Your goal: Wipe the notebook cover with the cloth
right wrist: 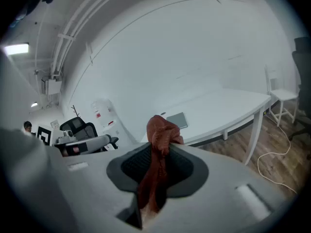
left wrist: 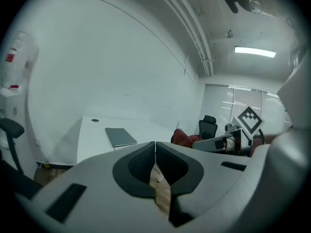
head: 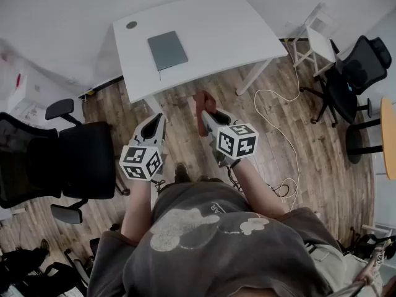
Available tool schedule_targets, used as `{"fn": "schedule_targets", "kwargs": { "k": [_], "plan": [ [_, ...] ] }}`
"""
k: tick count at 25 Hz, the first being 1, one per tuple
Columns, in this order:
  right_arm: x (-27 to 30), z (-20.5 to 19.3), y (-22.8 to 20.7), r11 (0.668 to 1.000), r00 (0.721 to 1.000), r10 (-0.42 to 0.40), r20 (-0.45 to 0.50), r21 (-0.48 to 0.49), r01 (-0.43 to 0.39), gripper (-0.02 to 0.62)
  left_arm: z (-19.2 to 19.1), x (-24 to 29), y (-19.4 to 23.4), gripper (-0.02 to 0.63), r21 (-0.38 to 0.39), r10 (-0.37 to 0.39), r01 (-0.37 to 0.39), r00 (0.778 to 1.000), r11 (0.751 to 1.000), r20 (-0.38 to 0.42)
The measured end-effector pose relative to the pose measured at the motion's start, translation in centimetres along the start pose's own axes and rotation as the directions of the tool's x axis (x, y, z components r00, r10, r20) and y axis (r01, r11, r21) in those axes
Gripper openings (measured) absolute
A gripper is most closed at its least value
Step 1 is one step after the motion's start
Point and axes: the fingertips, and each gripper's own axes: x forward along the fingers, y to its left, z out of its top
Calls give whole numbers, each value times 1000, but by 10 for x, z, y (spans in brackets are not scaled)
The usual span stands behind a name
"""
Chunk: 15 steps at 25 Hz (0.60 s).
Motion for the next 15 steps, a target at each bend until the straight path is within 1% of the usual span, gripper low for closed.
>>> {"fn": "schedule_targets", "kwargs": {
  "k": [13, 15],
  "plan": [
    [14, 1, -3, 1000, 1000, 2, -20, 2, -2, 86, 0, 11, 14, -3, -31, 2, -2, 1000, 1000, -8],
    [19, 2, -1, 1000, 1000, 19, -23, -8, -20, 86, 0, 14, 17, -3, -34, 2, -3, 1000, 999, -11]
  ]
}}
